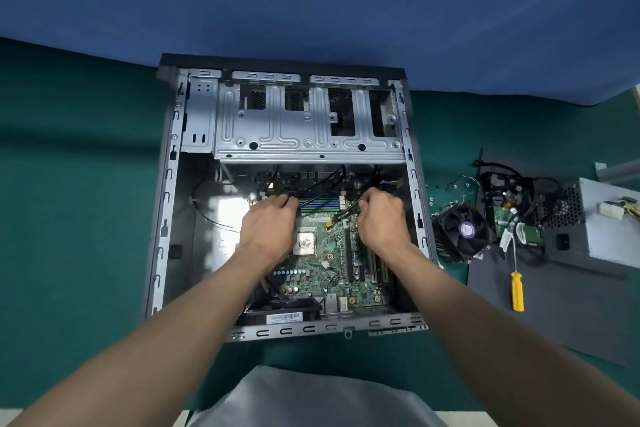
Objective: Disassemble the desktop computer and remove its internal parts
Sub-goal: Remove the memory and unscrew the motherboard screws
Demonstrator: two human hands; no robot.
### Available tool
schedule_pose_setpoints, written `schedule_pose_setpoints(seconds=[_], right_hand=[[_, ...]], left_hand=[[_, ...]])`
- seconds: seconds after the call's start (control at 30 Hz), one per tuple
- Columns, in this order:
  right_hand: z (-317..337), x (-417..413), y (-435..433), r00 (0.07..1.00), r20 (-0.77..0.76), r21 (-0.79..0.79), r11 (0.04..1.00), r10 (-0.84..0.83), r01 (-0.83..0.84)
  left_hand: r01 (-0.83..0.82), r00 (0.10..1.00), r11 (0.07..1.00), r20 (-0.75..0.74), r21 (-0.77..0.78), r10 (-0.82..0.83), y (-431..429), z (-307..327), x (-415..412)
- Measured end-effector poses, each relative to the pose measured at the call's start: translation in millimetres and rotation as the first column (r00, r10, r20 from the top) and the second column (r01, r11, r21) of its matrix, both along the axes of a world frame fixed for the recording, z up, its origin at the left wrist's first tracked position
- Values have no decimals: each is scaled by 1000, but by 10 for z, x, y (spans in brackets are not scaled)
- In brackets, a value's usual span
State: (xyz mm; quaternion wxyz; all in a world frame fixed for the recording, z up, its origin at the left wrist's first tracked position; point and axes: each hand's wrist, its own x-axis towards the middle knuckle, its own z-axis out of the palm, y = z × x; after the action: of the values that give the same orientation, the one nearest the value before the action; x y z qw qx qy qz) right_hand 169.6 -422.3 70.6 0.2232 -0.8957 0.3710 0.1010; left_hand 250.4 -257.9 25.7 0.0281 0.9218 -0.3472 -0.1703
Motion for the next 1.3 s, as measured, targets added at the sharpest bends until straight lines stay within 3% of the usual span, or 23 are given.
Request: schedule_pose_setpoints(seconds=[0.23, 0.33, 0.4, 0.43, 0.5, 0.6, 0.8, 0.93, 1.3], right_hand=[[11, 5, 1, 999, -25, -16, 1000, 22, -22], [26, 16, -7, 999, -24, -6, 1000, 24, -24], [29, 22, -6, 998, -39, -16, 999, 40, -40], [28, 27, -7, 998, -44, -20, 999, 44, -45], [29, 38, -8, 998, -46, -26, 998, 48, -49], [37, 51, -17, 998, -50, -21, 999, 43, -45], [20, 73, -40, 995, -70, -3, 998, 66, -66], [28, 91, -56, 995, -78, 15, 998, 65, -64], [95, 221, -111, 952, -254, 49, 985, 170, -163]], left_hand=[[28, 999, 999, -43, 44, -27, -30, 65, -19], [82, 992, 986, 107, -143, -67, -125, 176, -143], [249, 950, 935, 251, -253, -185, -240, 219, -227], [340, 923, 912, 266, -230, -277, -299, 232, -252], [427, 899, 894, 168, -136, -404, -400, 229, -265], [388, 922, 921, -8, 45, -388, -466, 157, -199], [299, 954, 950, 8, 89, -301, -320, 151, -106], [264, 964, 940, -88, 217, -250, -281, 113, -116], [283, 948, 903, -239, 323, -211, -295, 144, -136]])
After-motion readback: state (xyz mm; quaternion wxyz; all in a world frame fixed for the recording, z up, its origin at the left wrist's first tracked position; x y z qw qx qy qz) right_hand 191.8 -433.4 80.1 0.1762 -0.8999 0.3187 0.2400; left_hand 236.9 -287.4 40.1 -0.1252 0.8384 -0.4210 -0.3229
